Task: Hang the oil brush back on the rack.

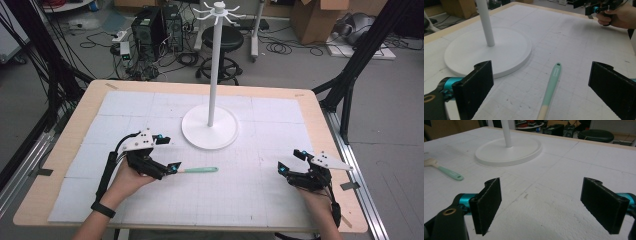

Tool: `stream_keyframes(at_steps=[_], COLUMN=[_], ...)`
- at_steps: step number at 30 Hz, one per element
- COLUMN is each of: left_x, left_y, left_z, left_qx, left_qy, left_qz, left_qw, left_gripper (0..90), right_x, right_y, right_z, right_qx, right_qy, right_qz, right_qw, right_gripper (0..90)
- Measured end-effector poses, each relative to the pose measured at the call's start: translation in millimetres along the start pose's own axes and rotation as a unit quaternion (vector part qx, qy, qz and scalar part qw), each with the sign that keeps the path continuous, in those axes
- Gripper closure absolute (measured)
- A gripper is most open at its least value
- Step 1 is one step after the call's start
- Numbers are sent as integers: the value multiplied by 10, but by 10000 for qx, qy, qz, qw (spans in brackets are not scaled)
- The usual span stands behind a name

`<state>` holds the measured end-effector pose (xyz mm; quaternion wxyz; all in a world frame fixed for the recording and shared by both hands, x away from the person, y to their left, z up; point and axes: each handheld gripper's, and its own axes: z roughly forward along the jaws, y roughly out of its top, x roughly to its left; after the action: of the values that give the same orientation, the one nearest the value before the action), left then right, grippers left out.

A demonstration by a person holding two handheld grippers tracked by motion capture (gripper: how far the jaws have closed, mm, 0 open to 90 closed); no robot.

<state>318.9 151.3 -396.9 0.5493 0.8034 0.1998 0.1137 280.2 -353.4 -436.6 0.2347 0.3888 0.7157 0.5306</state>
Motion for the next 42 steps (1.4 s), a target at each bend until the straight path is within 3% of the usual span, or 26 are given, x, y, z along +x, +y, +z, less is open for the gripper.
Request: stream_keyframes(at_steps=[7, 12, 20, 34, 42], left_x=[-27, -47, -41, -54, -48], left_y=[11, 17, -55, -174, -195], left_z=[203, 353, 510, 643, 648], left_qx=[337, 636, 950, 1539, 1693], left_qy=[-89, -109, -175, -315, -413], left_qz=[51, 212, 226, 362, 431], left_qw=[9994, 9977, 9951, 9869, 9838], left_gripper=[66, 66, 117, 361, 535], right_x=[6, 2, 0, 2, -2], right_y=[0, 0, 1, 1, 0], right_z=[2, 6, 10, 8, 8], right_qx=[5, 4, -4, -18, -10], right_qy=[18, 22, 26, 49, 59], right_qz=[7, -3, -23, -3, 1], right_qw=[10000, 10000, 10000, 10000, 10000], right_gripper=[165, 165, 165, 165, 165])
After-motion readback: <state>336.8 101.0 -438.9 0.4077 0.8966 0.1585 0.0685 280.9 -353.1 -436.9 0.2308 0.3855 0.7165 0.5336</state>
